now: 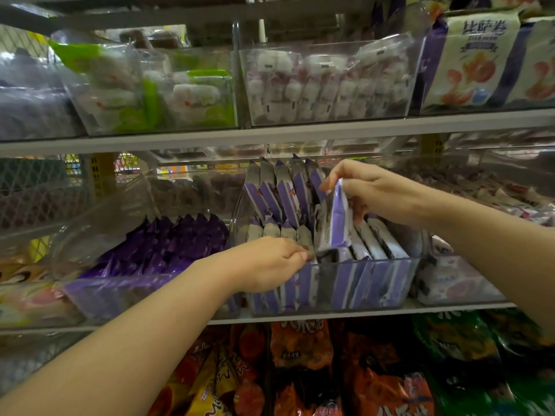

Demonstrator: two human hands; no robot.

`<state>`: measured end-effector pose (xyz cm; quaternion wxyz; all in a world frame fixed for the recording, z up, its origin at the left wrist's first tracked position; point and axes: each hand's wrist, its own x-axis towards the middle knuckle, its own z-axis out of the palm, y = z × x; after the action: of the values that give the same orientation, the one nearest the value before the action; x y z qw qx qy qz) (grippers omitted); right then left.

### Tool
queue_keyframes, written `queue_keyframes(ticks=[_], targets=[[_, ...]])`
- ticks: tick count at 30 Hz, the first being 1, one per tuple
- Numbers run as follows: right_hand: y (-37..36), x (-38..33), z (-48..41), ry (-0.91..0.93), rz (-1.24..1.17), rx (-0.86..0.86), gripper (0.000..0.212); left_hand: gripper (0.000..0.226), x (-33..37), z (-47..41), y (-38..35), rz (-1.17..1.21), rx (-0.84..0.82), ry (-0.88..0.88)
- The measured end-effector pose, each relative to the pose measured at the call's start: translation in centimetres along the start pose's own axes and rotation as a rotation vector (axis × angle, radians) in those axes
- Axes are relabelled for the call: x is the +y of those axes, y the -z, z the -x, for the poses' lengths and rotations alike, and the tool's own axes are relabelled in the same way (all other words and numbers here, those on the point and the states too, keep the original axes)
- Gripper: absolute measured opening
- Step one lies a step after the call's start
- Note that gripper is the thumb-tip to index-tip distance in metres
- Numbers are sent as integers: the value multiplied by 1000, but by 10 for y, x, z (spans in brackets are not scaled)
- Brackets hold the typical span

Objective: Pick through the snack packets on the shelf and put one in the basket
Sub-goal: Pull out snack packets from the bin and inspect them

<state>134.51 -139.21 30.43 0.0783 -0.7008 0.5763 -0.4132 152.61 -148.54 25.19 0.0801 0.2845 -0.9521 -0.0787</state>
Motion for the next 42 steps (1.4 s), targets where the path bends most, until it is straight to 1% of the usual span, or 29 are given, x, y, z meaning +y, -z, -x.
queue_keyframes(ticks=[2, 4, 5, 7, 9, 10, 11, 12, 15, 16, 20, 22, 24, 25, 26, 28, 29, 30, 32, 34, 36, 37, 39, 42], targets=[[2, -4, 12, 20, -101, 87, 26, 43, 3, 3, -3, 24, 23, -23], [2, -7, 26, 78, -166, 181, 27, 41, 5, 7, -7, 54, 108, -53], [0, -7, 34, 120, -190, 231, 27, 37, 7, 10, -9, 77, 185, -64], [-8, -3, 51, 211, -242, 319, 26, 31, 10, 16, -16, 165, 400, -78], [-26, 2, 70, 294, -297, 368, 23, 40, 16, 24, -25, 295, 650, -91], [-38, 6, 80, 330, -339, 381, 24, 43, 19, 27, -30, 371, 745, -88], [-50, 11, 89, 356, -377, 384, 26, 44, 22, 31, -36, 461, 801, -72], [-63, 15, 97, 371, -392, 381, 28, 43, 26, 34, -40, 567, 812, -56], [-95, 24, 118, 383, -364, 348, 28, 29, 33, 43, -53, 969, 758, -58], [-103, 25, 123, 379, -371, 343, 28, 30, 33, 45, -56, 1069, 730, -69], [-130, 21, 135, 360, -497, 419, 30, 65, 23, 56, -78, 1240, 634, -126], [-139, 22, 137, 324, -535, 487, 36, 74, 17, 64, -93, 1242, 600, -165], [-143, 25, 139, 194, -593, 520, 50, 69, 13, 69, -109, 1189, 560, -202], [-145, 27, 139, 111, -638, 509, 55, 67, 12, 71, -118, 1167, 527, -206], [-147, 30, 140, 44, -683, 489, 53, 67, 11, 73, -127, 1165, 488, -201], [-152, 36, 143, -41, -761, 469, 34, 69, 9, 76, -145, 1204, 411, -192], [-155, 38, 144, -73, -808, 470, 27, 70, 7, 76, -152, 1228, 384, -193], [-157, 42, 145, -104, -862, 464, 24, 70, 6, 76, -158, 1244, 368, -191], [-163, 51, 148, -159, -955, 425, 25, 62, 4, 74, -165, 1255, 353, -170], [-169, 60, 152, -193, -962, 387, 23, 45, 2, 73, -169, 1292, 350, -137], [-177, 66, 156, -210, -946, 368, 19, 25, 2, 72, -171, 1354, 389, -88], [-181, 70, 158, -218, -947, 353, 19, 22, 3, 72, -174, 1370, 422, -47], [-186, 73, 161, -250, -973, 310, 22, 30, 3, 73, -180, 1392, 480, 34], [-186, 75, 163, -341, -1065, 256, 28, 30, 4, 76, -187, 1436, 476, 88]])
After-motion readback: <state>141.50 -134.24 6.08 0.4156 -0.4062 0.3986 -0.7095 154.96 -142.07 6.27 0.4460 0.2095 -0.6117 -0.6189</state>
